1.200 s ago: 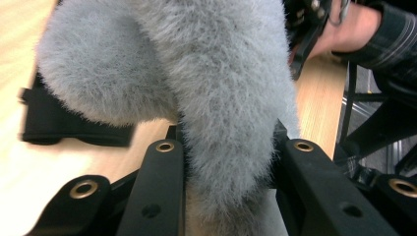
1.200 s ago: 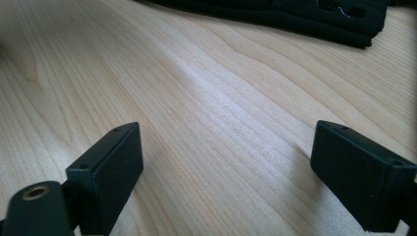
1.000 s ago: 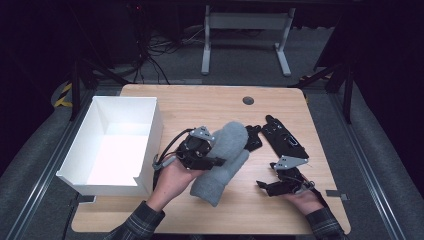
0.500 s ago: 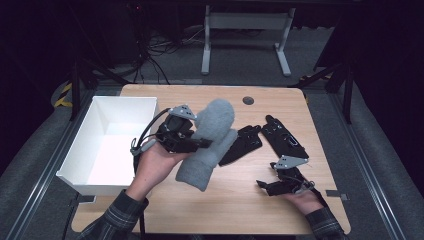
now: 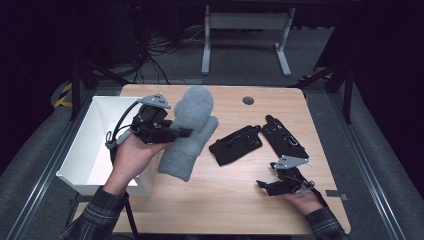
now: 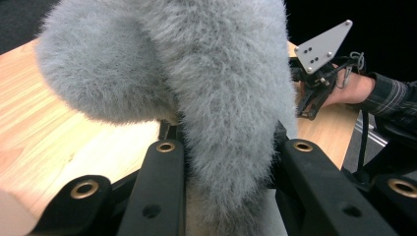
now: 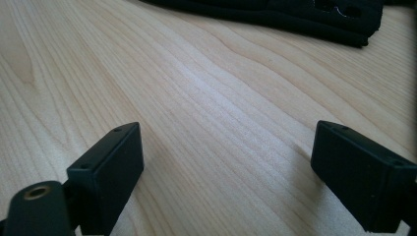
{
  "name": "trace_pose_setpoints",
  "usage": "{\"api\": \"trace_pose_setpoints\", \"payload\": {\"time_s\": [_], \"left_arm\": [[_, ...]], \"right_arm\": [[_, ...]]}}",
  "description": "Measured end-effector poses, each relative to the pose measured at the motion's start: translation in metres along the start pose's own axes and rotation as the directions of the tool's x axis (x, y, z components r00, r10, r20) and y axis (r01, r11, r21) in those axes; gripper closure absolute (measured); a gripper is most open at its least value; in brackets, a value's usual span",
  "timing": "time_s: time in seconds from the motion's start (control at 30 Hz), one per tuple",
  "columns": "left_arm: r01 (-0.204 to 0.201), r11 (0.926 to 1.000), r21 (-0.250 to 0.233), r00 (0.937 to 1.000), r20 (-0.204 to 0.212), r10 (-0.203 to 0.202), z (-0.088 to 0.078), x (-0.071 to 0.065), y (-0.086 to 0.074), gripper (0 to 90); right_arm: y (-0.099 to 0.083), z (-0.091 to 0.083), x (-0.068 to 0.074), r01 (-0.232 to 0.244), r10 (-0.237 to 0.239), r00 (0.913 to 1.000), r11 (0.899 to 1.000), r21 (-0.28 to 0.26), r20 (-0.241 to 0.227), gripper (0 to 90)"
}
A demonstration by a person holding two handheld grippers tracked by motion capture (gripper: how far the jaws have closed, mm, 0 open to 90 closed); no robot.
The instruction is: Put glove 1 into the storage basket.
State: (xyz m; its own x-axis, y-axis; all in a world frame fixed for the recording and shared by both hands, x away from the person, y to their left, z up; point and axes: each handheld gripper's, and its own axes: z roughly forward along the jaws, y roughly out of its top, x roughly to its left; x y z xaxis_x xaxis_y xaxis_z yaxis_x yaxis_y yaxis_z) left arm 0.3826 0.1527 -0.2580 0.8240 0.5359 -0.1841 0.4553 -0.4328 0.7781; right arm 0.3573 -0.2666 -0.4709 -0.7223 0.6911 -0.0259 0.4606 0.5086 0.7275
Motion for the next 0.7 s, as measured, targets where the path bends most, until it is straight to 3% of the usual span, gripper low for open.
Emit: {"api": "trace_pose_setpoints", "payload": {"time_s": [0.23,0.43,0.5,0.7], "left_arm": [[0.086,0.9952,-0.047,0.9952,-0.043,-0.088,-0.031,0.021,-0.020,72.6],[0.124,0.9888,-0.083,0.9893,-0.067,-0.130,-0.054,0.036,-0.026,72.6],[0.152,0.9833,-0.101,0.9850,-0.067,-0.159,-0.064,0.044,-0.029,72.6],[0.174,0.9773,-0.121,0.9797,-0.079,-0.184,-0.076,0.055,-0.035,72.6]], "right_arm": [[0.000,0.000,0.000,0.000,0.000,1.0000,1.000,0.000,0.000,12.5],[0.000,0.000,0.000,0.000,0.000,1.0000,1.000,-0.001,0.000,12.5],[0.000,0.000,0.000,0.000,0.000,1.0000,1.000,-0.001,0.001,12.5],[0.000,0.000,0.000,-0.002,0.002,1.0000,1.000,-0.002,0.001,12.5]]}}
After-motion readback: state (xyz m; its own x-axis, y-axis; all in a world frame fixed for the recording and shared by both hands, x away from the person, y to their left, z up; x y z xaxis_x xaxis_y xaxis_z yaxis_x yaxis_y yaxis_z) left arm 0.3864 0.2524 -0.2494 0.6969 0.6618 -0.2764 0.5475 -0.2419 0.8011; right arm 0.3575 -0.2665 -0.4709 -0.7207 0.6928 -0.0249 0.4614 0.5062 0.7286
